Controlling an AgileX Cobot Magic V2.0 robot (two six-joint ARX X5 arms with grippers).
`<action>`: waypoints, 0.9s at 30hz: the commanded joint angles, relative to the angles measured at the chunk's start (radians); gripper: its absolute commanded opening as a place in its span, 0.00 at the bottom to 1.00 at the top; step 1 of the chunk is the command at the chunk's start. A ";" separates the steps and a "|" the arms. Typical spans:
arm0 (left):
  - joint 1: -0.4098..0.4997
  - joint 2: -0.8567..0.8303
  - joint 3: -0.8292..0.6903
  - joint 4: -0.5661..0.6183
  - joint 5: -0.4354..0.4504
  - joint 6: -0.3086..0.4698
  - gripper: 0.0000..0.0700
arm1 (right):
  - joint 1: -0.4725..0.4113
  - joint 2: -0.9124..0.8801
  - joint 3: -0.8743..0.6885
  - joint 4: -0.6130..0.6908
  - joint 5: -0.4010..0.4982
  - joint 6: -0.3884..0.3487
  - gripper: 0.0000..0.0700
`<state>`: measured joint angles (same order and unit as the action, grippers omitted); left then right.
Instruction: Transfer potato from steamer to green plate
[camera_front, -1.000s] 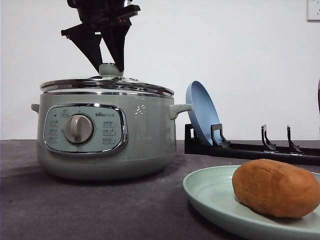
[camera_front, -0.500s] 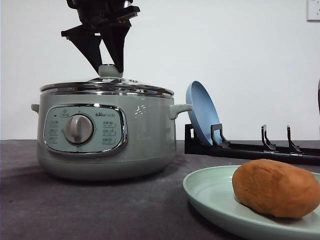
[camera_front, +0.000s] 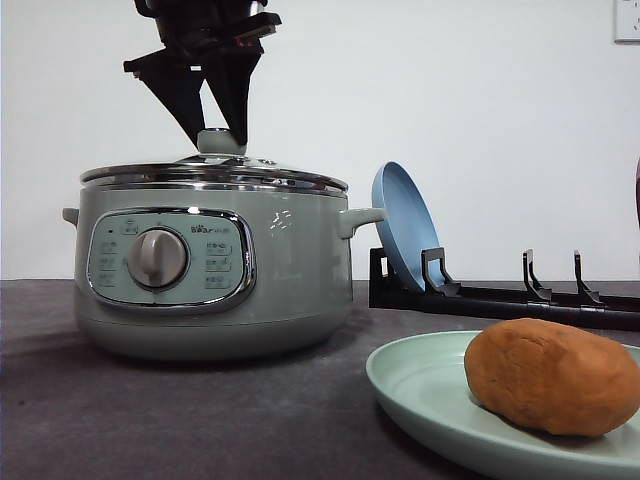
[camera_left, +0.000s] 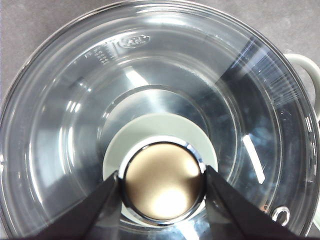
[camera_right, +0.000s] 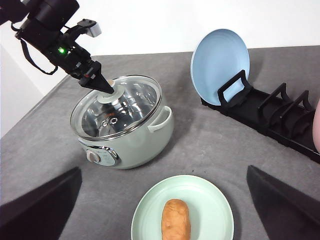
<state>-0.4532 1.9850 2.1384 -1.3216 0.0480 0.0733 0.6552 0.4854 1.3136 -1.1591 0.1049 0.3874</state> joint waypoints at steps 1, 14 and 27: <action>-0.005 0.050 0.014 0.014 -0.030 0.051 0.00 | 0.008 0.003 0.014 0.013 0.001 -0.020 0.96; -0.005 0.050 0.014 0.043 -0.030 0.051 0.00 | 0.008 0.003 0.014 0.013 0.001 -0.023 0.96; -0.007 0.050 0.014 0.065 -0.018 0.065 0.00 | 0.008 0.002 0.014 0.013 0.001 -0.029 0.96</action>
<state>-0.4549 1.9865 2.1384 -1.3052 0.0429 0.0954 0.6552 0.4854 1.3136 -1.1589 0.1049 0.3698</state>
